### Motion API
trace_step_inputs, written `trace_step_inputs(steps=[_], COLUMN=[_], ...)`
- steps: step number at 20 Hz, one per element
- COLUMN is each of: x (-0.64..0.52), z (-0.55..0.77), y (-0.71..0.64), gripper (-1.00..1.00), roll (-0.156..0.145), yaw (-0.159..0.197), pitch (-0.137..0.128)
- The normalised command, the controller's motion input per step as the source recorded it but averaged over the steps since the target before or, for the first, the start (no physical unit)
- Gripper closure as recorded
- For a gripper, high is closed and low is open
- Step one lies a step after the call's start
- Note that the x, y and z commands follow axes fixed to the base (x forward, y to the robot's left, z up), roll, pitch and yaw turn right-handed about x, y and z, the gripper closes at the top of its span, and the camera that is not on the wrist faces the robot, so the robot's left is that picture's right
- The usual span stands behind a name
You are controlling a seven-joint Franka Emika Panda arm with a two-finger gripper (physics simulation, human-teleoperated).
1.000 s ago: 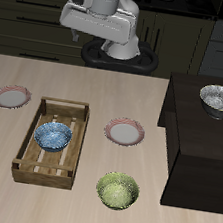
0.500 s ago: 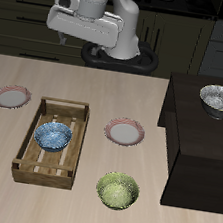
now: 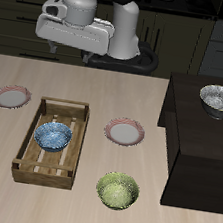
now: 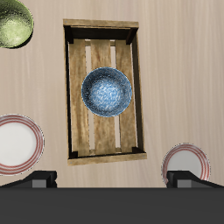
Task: Place the blue bowl onto the plate that is in the center of the table
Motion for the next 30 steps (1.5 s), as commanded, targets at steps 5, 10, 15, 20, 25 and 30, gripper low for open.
trace_step_inputs(steps=[5,10,15,20,25,30], x=[0.27,0.19,0.21,0.22,0.12,0.08], z=[-0.01,0.0,0.06,-0.03,-0.14,-0.2], y=[-0.08,0.04,-0.01,-0.16,-0.18,-0.11], gripper=[-1.0,-1.0,-1.0,-1.0,-1.0,-1.0], roll=[0.016,0.049,0.081,0.039,0.003,0.008], yaw=[-0.012,-0.001,-0.003,0.019,-0.009,0.018], pitch=[0.008,0.0,-0.021,0.006,0.014,0.017])
